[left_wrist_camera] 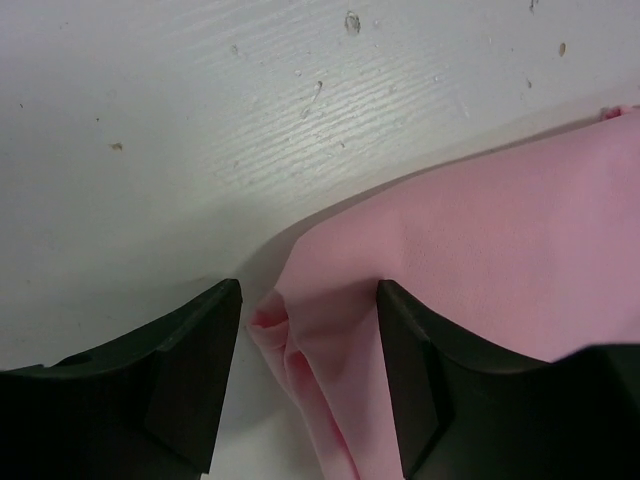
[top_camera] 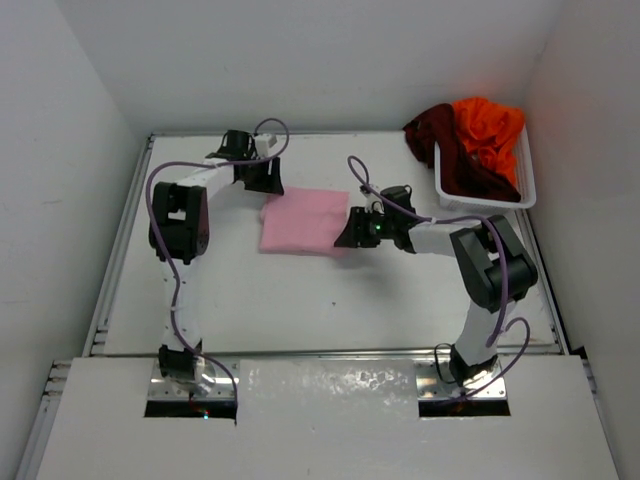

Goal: Fold and stack the t-shirts
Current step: Put the neatly folded tshirt into the corner of the board with the left arm

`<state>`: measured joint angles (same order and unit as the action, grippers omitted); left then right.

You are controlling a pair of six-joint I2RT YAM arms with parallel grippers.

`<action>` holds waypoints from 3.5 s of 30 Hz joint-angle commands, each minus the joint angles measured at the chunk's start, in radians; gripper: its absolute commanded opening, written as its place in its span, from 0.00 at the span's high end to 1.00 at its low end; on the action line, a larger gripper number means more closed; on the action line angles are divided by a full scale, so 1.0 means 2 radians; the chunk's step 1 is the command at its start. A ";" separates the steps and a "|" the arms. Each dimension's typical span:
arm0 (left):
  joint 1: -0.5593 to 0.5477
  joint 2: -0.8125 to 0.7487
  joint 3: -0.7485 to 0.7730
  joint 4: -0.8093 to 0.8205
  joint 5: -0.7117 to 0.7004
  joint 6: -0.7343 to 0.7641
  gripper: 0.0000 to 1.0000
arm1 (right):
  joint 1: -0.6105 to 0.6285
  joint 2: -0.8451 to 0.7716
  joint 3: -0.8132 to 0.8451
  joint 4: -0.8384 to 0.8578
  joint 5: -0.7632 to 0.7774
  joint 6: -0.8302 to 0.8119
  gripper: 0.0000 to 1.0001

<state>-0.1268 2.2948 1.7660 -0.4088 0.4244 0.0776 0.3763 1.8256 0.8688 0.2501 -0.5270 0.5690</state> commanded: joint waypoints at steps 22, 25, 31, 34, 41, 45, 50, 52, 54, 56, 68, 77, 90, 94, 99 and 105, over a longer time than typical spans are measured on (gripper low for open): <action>0.033 -0.008 0.001 0.016 -0.018 -0.005 1.00 | -0.025 0.011 -0.067 0.071 -0.009 0.025 1.00; 0.036 -0.013 0.001 0.014 -0.024 0.009 1.00 | -0.035 0.000 -0.080 0.067 -0.010 0.018 1.00; 0.034 -0.022 -0.004 0.016 0.006 0.014 1.00 | -0.034 0.005 -0.056 0.064 -0.022 0.002 1.00; 0.034 -0.026 -0.012 0.018 0.010 0.014 1.00 | -0.032 0.011 -0.036 0.070 -0.049 -0.011 0.63; 0.030 -0.027 -0.019 0.018 0.014 0.014 1.00 | -0.024 0.091 0.056 0.125 -0.053 0.053 0.51; 0.030 -0.030 -0.022 0.020 0.008 0.016 1.00 | -0.017 0.137 0.066 0.159 -0.053 0.097 0.52; 0.029 -0.025 -0.022 0.021 0.008 0.016 1.00 | -0.009 0.161 0.075 0.189 -0.049 0.120 0.56; 0.029 -0.024 -0.022 0.020 0.007 0.017 1.00 | -0.009 0.172 0.083 0.205 -0.052 0.135 0.64; 0.029 -0.023 -0.022 0.021 0.003 0.018 1.00 | -0.009 0.186 0.084 0.243 -0.062 0.173 0.82; 0.029 -0.023 -0.020 0.020 -0.002 0.019 1.00 | -0.009 0.190 0.082 0.251 -0.064 0.190 1.00; 0.034 -0.028 -0.003 0.015 -0.027 0.036 1.00 | -0.039 0.123 0.001 0.204 -0.018 0.136 1.00; 0.033 -0.031 -0.001 0.013 0.009 0.040 0.86 | -0.037 0.126 0.039 0.160 -0.050 0.111 0.85; 0.040 -0.087 0.046 -0.046 0.035 0.026 0.00 | -0.039 0.084 0.101 -0.018 -0.028 0.005 0.52; 0.041 -0.113 0.020 -0.084 0.005 0.023 0.00 | -0.039 0.077 0.089 -0.012 -0.016 0.012 0.53; 0.040 -0.123 -0.074 -0.078 0.000 -0.016 0.00 | -0.038 0.064 0.076 -0.008 -0.014 0.010 0.53; 0.040 -0.095 -0.112 -0.058 0.014 -0.034 0.07 | -0.038 0.053 0.061 -0.005 -0.013 0.008 0.53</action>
<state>-0.0551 2.0842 1.5669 -0.5488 0.4301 0.0452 0.3031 1.9900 1.0058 0.2218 -0.5598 0.6044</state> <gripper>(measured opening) 0.953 0.479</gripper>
